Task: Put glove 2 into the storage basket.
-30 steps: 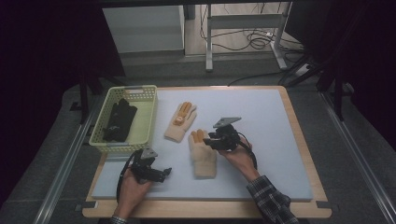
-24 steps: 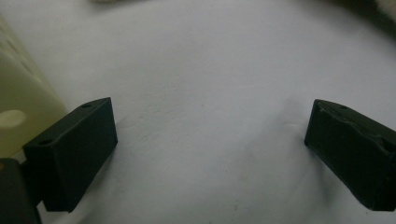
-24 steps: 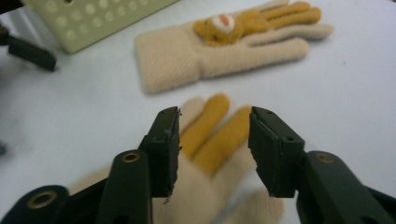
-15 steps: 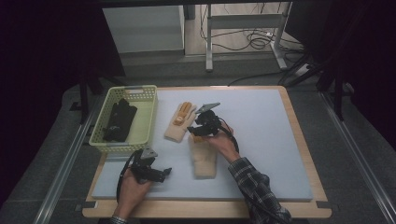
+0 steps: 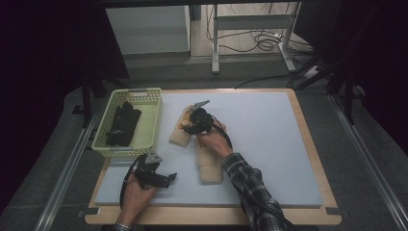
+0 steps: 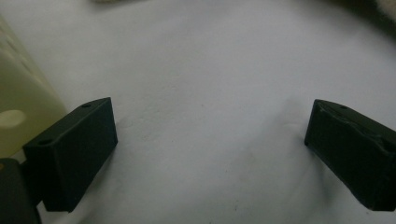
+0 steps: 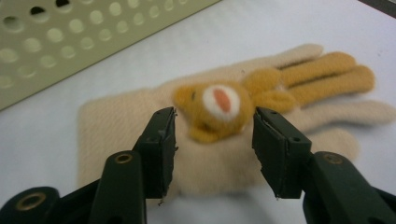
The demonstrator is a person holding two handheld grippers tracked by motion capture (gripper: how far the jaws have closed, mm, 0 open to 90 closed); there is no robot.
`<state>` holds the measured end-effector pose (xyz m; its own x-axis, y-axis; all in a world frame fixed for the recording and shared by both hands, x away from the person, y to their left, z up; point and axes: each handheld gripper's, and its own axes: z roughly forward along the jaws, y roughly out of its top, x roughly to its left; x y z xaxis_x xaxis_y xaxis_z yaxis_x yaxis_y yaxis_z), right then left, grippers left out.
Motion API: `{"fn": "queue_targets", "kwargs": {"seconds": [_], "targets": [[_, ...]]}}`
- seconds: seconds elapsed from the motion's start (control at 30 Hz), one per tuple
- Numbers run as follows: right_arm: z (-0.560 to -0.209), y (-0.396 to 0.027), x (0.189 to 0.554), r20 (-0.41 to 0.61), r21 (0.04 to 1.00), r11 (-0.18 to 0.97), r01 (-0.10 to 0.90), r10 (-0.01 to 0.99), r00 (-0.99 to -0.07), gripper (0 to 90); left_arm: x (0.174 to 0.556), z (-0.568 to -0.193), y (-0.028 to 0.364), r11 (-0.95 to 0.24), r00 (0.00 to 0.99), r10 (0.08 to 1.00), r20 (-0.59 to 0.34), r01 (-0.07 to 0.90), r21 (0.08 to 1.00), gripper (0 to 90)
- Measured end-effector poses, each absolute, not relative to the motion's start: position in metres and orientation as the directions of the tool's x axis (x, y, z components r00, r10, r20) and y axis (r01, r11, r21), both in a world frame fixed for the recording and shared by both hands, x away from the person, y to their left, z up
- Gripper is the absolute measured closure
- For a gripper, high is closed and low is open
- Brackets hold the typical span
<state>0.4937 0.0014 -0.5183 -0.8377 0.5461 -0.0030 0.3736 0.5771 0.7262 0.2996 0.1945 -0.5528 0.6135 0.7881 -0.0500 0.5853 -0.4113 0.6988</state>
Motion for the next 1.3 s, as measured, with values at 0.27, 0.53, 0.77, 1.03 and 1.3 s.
{"fn": "queue_targets", "kwargs": {"seconds": [0.27,0.53,0.77,1.03,1.3], "targets": [[-0.531,0.018,0.506,-0.032,0.695,0.607,0.386,0.562,-0.826,41.4,0.3,-0.553,0.195,-0.411,0.613,0.788,-0.051,0.586,0.699,2.4],[-0.528,0.016,0.505,-0.005,0.694,0.592,0.409,0.573,-0.82,63.7,0.3,-0.553,0.194,-0.411,0.614,0.788,-0.051,0.586,0.699,2.4],[-0.503,0.005,0.496,-0.01,0.733,0.574,0.365,0.545,-0.838,63.5,0.3,-0.553,0.194,-0.411,0.613,0.788,-0.051,0.586,0.698,2.4],[-0.471,-0.006,0.478,-0.009,0.761,0.567,0.316,0.496,-0.868,63.4,0.3,-0.553,0.195,-0.417,0.616,0.786,-0.047,0.585,0.695,2.4],[-0.442,-0.026,0.455,-0.012,0.771,0.581,0.262,0.424,-0.906,63.3,0.3,-0.553,0.195,-0.418,0.616,0.786,-0.046,0.584,0.696,2.4]]}}
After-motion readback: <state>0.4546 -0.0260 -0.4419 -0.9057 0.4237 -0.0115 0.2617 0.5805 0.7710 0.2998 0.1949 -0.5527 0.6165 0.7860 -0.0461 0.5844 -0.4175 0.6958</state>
